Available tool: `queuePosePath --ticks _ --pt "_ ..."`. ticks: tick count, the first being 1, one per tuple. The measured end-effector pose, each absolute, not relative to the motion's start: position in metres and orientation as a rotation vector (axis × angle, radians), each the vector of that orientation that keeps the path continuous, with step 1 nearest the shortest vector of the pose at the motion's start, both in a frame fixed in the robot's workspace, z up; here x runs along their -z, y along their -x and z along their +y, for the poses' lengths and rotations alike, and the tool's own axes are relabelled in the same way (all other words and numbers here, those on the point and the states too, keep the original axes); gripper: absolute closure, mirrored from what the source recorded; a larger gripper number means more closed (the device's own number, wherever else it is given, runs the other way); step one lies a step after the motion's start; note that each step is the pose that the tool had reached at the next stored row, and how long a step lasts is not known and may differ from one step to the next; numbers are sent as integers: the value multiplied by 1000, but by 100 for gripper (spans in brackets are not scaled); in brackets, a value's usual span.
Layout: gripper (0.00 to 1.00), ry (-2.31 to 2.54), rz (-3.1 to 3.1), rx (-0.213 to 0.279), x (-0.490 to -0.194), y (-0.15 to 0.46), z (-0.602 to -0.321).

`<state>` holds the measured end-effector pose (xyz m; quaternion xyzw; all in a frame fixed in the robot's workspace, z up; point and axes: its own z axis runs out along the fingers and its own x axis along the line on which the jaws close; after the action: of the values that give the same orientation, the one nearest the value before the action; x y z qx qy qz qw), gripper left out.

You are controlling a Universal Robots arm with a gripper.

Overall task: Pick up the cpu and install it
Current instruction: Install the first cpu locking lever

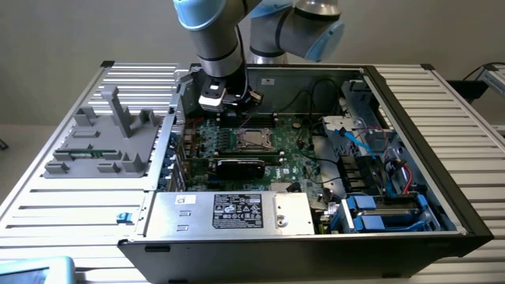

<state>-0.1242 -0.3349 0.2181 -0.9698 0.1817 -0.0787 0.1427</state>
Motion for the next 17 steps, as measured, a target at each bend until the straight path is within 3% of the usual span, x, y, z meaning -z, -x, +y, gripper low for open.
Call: queuePosePath --ticks 17 --pt "89 2788 530 236 -216 128 -336"
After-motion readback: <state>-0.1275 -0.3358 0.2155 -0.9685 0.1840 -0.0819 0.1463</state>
